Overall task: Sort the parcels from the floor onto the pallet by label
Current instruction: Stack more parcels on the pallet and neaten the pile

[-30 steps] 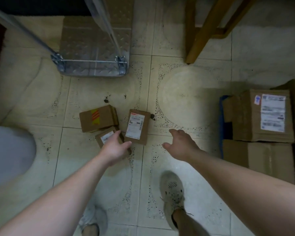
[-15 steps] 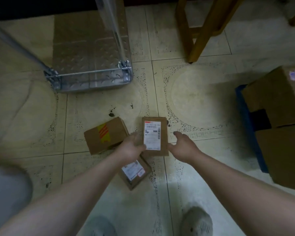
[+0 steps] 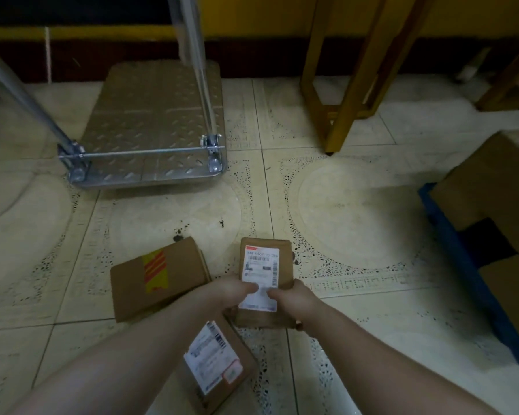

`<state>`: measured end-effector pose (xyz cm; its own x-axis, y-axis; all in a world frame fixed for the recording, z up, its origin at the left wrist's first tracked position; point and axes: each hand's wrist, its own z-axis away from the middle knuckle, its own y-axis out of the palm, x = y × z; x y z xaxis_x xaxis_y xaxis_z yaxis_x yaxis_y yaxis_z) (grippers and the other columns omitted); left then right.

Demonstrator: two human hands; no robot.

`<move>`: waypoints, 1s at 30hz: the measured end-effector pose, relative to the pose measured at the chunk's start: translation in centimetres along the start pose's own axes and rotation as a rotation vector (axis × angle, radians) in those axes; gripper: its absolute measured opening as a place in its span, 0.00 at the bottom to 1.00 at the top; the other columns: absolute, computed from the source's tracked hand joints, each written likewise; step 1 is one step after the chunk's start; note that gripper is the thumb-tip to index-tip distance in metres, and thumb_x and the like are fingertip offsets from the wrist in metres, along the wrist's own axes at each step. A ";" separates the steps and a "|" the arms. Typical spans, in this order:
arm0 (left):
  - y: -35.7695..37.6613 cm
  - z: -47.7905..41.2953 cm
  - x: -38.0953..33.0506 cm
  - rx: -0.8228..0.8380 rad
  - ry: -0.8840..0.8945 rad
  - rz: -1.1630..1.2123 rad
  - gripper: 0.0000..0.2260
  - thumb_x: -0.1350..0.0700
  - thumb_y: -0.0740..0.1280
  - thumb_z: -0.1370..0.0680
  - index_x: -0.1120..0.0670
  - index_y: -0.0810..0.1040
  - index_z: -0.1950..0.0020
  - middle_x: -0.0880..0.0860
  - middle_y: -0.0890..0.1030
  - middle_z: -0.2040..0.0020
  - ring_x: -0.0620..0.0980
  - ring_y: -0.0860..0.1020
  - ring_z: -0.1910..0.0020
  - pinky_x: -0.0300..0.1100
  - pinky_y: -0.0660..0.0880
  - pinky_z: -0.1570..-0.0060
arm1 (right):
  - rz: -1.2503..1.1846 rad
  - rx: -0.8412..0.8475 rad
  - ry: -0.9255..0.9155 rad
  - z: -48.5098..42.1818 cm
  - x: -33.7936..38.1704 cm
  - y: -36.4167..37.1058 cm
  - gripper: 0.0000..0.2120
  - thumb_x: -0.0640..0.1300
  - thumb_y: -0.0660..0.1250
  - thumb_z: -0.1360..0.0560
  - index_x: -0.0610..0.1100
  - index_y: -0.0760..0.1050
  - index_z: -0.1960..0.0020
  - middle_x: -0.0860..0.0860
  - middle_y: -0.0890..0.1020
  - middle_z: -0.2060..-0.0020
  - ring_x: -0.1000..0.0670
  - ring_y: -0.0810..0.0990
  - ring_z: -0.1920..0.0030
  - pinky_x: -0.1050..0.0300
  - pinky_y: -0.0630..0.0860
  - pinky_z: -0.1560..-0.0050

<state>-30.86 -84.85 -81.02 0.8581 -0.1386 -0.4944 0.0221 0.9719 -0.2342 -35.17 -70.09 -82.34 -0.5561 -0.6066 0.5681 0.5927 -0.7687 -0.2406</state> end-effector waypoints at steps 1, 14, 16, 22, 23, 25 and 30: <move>-0.1 0.2 -0.4 0.008 0.000 0.006 0.15 0.55 0.64 0.21 0.58 0.75 0.36 0.55 0.81 0.45 0.53 0.79 0.47 0.49 0.75 0.41 | -0.020 0.000 -0.021 0.0 0.0 0.1 0.21 0.45 0.68 0.26 0.44 0.69 0.35 0.50 0.80 0.48 0.54 0.78 0.55 0.61 0.71 0.65; -3.4 4.9 -7.2 -0.224 0.581 0.489 0.31 0.51 0.67 0.23 0.36 0.54 0.27 0.35 0.78 0.49 0.44 0.79 0.52 0.44 0.73 0.61 | -0.175 -0.213 -0.652 5.1 11.3 -3.6 0.22 0.44 0.64 0.26 0.64 0.64 0.37 0.61 0.79 0.49 0.58 0.79 0.51 0.62 0.75 0.60; -4.3 6.2 -8.7 -0.268 0.698 0.510 0.29 0.54 0.67 0.23 0.37 0.56 0.28 0.32 0.77 0.50 0.41 0.80 0.52 0.43 0.74 0.61 | -0.200 -0.237 -0.746 6.7 12.8 -3.5 0.24 0.47 0.64 0.25 0.69 0.61 0.38 0.68 0.77 0.52 0.64 0.77 0.54 0.66 0.73 0.61; -6.6 11.5 -11.6 -0.330 1.058 0.440 0.28 0.60 0.65 0.23 0.35 0.58 0.33 0.36 0.79 0.47 0.35 0.78 0.49 0.30 0.76 0.59 | -0.267 -0.332 -1.003 11.2 16.0 -3.8 0.30 0.54 0.65 0.29 0.69 0.56 0.31 0.58 0.74 0.39 0.56 0.74 0.41 0.53 0.77 0.46; -6.8 12.4 -11.9 -0.318 1.091 0.437 0.28 0.61 0.65 0.22 0.34 0.58 0.34 0.35 0.79 0.47 0.34 0.78 0.49 0.29 0.75 0.59 | -0.277 -0.331 -1.029 11.9 16.5 -4.0 0.32 0.55 0.64 0.30 0.68 0.55 0.30 0.57 0.73 0.37 0.54 0.74 0.39 0.49 0.77 0.43; -7.0 14.3 -12.4 -0.304 1.146 0.424 0.28 0.62 0.65 0.23 0.31 0.59 0.37 0.34 0.78 0.46 0.34 0.77 0.47 0.28 0.75 0.58 | -0.281 -0.325 -1.064 13.3 17.2 -4.6 0.34 0.57 0.64 0.31 0.68 0.54 0.29 0.56 0.71 0.35 0.52 0.73 0.37 0.45 0.76 0.42; -7.7 20.7 -15.8 -0.287 1.201 0.424 0.30 0.63 0.65 0.23 0.33 0.58 0.36 0.42 0.73 0.39 0.35 0.77 0.46 0.29 0.76 0.58 | -0.273 -0.338 -1.070 19.5 20.4 -7.1 0.35 0.59 0.64 0.32 0.71 0.52 0.30 0.57 0.71 0.34 0.52 0.72 0.37 0.44 0.76 0.41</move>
<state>-33.99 -86.22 -54.03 -0.2230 -0.0607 -0.9729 -0.3734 0.9273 0.0277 -39.36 -73.10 -53.68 0.2321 -0.0536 0.9712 0.2523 -0.9610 -0.1133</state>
